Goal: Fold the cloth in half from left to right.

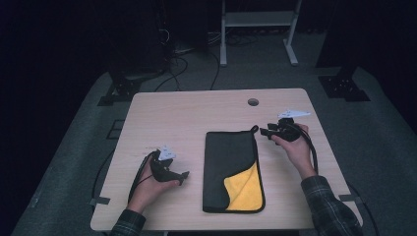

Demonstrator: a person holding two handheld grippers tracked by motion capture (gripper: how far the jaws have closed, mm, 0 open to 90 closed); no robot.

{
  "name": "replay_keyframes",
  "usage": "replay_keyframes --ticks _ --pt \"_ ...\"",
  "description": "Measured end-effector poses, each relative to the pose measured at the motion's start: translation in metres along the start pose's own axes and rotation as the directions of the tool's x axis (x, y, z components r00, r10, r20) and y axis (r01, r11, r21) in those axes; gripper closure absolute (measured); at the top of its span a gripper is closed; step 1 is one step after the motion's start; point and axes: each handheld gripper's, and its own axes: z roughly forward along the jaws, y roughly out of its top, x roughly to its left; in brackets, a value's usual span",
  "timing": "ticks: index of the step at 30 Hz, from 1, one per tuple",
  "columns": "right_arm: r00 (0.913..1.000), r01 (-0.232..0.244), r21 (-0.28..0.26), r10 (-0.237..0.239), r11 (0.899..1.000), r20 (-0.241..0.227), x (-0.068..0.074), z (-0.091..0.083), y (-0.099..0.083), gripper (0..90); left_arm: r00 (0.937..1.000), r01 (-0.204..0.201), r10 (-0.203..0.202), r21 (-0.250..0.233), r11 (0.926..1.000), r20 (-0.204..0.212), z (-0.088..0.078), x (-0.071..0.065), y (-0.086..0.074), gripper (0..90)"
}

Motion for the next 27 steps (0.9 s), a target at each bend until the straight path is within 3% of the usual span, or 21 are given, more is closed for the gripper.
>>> replay_keyframes --ticks 5,10,18,27 --pt "0.998 0.042 0.005 -0.042 0.999 -0.048 0.023 -0.01 -0.004 53.3 1.0 0.0 0.0 0.0 1.0 0.0 0.0 0.0 0.0 0.0" --pt "0.9903 0.091 0.014 -0.089 0.996 -0.107 0.047 -0.018 -0.009 54.7 1.0 0.0 0.0 0.0 1.0 0.0 0.0 0.0 0.0 0.0" --pt "0.9714 0.151 0.031 -0.142 0.988 -0.19 0.081 -0.024 -0.025 54.6 1.0 0.0 0.0 0.0 1.0 0.0 0.0 0.0 0.0 0.0" --pt "0.9512 0.185 0.05 -0.166 0.982 -0.26 0.108 -0.03 -0.043 52.8 1.0 0.003 -0.003 -0.002 1.0 0.0 0.0 0.0 0.0 0.0"
